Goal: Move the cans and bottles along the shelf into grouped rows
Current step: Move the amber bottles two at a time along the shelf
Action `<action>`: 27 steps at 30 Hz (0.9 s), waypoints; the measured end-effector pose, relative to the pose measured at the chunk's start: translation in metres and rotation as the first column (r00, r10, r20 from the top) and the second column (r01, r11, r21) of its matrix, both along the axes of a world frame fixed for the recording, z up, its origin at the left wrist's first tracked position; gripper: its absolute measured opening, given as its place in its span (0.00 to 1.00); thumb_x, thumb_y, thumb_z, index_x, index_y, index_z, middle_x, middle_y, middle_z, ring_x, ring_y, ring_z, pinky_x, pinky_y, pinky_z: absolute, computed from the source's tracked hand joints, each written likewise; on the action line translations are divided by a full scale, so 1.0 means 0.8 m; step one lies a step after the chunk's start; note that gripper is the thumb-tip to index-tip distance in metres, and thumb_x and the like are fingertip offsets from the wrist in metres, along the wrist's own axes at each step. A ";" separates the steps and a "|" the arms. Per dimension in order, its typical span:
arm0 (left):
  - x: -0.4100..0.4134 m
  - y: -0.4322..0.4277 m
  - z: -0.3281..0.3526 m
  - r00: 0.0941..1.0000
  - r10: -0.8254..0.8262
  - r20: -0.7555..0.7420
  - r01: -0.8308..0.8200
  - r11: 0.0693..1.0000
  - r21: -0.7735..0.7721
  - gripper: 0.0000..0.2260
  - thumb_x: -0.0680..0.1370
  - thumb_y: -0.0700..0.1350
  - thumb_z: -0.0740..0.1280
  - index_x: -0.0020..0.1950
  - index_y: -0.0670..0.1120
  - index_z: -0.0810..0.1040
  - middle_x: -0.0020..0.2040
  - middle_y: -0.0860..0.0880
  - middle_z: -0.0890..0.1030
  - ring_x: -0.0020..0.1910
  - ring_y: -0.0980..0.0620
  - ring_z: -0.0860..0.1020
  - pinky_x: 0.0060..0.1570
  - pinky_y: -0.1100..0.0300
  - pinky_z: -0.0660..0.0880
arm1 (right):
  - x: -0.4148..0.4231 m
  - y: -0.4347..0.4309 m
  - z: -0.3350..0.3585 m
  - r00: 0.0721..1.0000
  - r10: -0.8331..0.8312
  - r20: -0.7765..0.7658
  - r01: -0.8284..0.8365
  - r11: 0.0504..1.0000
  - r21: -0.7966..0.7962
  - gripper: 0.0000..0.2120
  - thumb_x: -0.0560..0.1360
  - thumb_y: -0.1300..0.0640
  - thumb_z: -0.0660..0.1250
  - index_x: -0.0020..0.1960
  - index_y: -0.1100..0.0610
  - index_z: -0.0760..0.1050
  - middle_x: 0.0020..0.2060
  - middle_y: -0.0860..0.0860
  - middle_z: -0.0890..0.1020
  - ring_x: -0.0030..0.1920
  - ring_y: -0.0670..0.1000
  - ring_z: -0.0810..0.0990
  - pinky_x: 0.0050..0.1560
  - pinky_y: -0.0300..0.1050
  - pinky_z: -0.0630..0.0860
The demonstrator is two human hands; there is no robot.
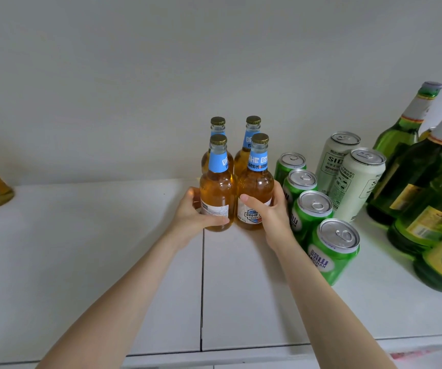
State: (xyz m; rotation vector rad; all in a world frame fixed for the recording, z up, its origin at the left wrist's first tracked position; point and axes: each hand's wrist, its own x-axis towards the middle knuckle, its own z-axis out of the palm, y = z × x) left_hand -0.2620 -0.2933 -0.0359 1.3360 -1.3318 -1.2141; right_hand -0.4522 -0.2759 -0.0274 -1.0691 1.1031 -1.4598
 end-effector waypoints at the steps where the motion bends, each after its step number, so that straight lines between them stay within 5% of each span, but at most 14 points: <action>1: 0.000 0.001 0.001 1.000 -0.001 0.004 0.001 1.000 -0.002 0.42 0.47 0.51 0.85 0.58 0.51 0.73 0.56 0.49 0.83 0.56 0.48 0.82 0.56 0.43 0.80 | 0.000 0.000 -0.001 1.000 0.000 -0.003 0.000 1.000 0.003 0.29 0.68 0.61 0.78 0.64 0.45 0.70 0.57 0.46 0.82 0.57 0.47 0.81 0.54 0.44 0.79; 10: 0.005 0.009 -0.001 0.996 -0.002 0.088 0.007 0.998 -0.058 0.34 0.58 0.45 0.85 0.59 0.52 0.74 0.56 0.52 0.83 0.55 0.53 0.82 0.54 0.54 0.81 | 0.001 0.003 -0.002 0.997 -0.050 -0.054 0.054 0.996 0.066 0.33 0.68 0.55 0.79 0.70 0.50 0.70 0.60 0.47 0.82 0.58 0.46 0.81 0.56 0.43 0.79; 15: 0.013 0.018 0.004 0.990 -0.039 0.139 0.051 0.996 -0.079 0.30 0.65 0.39 0.81 0.64 0.48 0.76 0.57 0.52 0.83 0.52 0.60 0.82 0.48 0.67 0.79 | 0.006 0.019 0.004 0.992 -0.085 -0.094 0.093 0.992 0.081 0.29 0.70 0.53 0.78 0.68 0.51 0.71 0.57 0.44 0.82 0.53 0.39 0.80 0.45 0.31 0.77; 19: 0.029 0.032 0.008 0.968 -0.043 0.248 0.068 0.994 -0.091 0.33 0.68 0.41 0.80 0.70 0.49 0.74 0.62 0.52 0.80 0.61 0.56 0.78 0.60 0.61 0.73 | 0.014 0.035 0.001 0.967 -0.163 -0.197 0.163 0.987 -0.014 0.24 0.72 0.53 0.76 0.65 0.45 0.71 0.56 0.39 0.81 0.54 0.35 0.80 0.52 0.32 0.77; 23: 0.053 0.052 0.010 0.835 0.029 0.549 0.108 0.970 -0.216 0.33 0.71 0.48 0.77 0.74 0.46 0.70 0.69 0.49 0.74 0.70 0.52 0.70 0.65 0.63 0.64 | 0.025 0.058 -0.002 0.866 -0.293 -0.405 0.255 0.956 -0.146 0.26 0.76 0.48 0.71 0.71 0.48 0.67 0.61 0.39 0.78 0.62 0.37 0.76 0.61 0.36 0.73; 27: 0.074 0.082 0.011 0.600 0.173 0.781 0.173 0.925 -0.338 0.28 0.78 0.55 0.68 0.73 0.42 0.70 0.72 0.41 0.72 0.73 0.41 0.68 0.71 0.50 0.65 | 0.034 0.092 -0.011 0.606 -0.290 -0.741 0.272 0.950 -0.150 0.35 0.77 0.44 0.67 0.78 0.54 0.59 0.74 0.54 0.68 0.72 0.57 0.68 0.68 0.57 0.69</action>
